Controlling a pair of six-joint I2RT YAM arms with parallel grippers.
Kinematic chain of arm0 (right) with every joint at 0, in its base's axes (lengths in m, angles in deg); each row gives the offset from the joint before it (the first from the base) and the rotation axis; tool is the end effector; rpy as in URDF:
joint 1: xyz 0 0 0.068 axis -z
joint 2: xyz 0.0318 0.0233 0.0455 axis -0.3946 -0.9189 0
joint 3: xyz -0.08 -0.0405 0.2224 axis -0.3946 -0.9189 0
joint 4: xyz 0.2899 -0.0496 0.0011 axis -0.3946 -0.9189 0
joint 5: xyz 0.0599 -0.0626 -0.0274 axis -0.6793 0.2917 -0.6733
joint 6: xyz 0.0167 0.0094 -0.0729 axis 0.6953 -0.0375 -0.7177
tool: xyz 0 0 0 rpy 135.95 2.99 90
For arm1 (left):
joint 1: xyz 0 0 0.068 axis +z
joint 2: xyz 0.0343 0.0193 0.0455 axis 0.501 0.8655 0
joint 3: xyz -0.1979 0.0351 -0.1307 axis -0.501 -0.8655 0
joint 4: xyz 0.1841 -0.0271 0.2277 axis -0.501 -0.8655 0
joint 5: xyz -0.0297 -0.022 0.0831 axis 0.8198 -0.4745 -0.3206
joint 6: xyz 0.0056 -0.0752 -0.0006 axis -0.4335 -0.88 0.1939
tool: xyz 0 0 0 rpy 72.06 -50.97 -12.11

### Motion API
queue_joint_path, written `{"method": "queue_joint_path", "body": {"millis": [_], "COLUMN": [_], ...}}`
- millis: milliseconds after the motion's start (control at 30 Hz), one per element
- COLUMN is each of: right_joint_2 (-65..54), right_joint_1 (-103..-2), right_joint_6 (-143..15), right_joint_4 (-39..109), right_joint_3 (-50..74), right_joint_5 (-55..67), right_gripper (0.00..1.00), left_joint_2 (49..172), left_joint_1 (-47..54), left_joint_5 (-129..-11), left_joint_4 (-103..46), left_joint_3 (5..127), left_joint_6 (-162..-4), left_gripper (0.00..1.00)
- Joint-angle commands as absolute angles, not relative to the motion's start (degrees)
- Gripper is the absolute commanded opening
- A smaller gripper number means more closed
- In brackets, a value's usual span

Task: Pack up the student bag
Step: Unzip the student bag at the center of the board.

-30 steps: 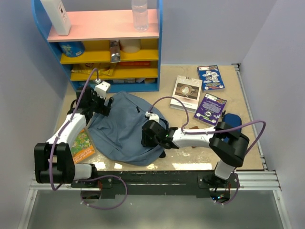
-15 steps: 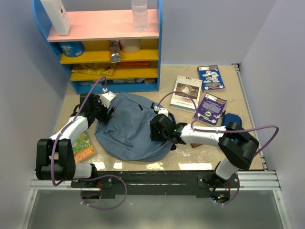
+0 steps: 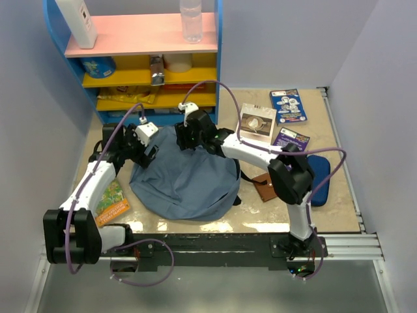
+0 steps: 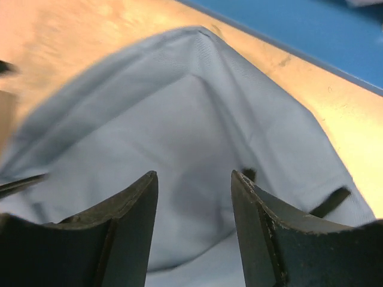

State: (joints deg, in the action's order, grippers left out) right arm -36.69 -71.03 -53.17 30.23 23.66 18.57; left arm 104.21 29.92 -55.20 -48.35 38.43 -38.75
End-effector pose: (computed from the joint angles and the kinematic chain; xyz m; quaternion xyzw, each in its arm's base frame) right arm 0.3424 0.3698 0.1932 -0.2050 0.8430 0.2387 0.4362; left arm 0.3155 -0.0256 0.1743 0.3303 0.8390 -0.0654 0.4275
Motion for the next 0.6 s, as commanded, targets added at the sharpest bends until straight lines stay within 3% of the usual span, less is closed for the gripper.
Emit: {"method": "queue_joint_path", "body": {"millis": [0, 400, 567], "right_joint_2": [-41.49, -42.37, -43.08], "right_joint_1": [-68.07, -65.78, -65.78], "right_joint_6": [-58.82, -57.68, -57.5], "right_joint_4": [26.82, 32.54, 33.77], "right_joint_3": [26.67, 22.61, 23.06], "right_joint_5": [14.5, 11.87, 7.82], "right_gripper": [0.54, 0.52, 0.45], "left_joint_2": [106.38, 120.18, 121.6], "left_joint_1": [29.71, 24.79, 23.65], "left_joint_5": [-49.18, -51.73, -51.91], "left_joint_4": [-46.81, -35.39, -34.15], "left_joint_3": [43.22, 46.12, 46.74], "left_joint_6": [-40.49, -45.24, -46.47], "left_gripper": [0.94, 0.95, 0.95]}}
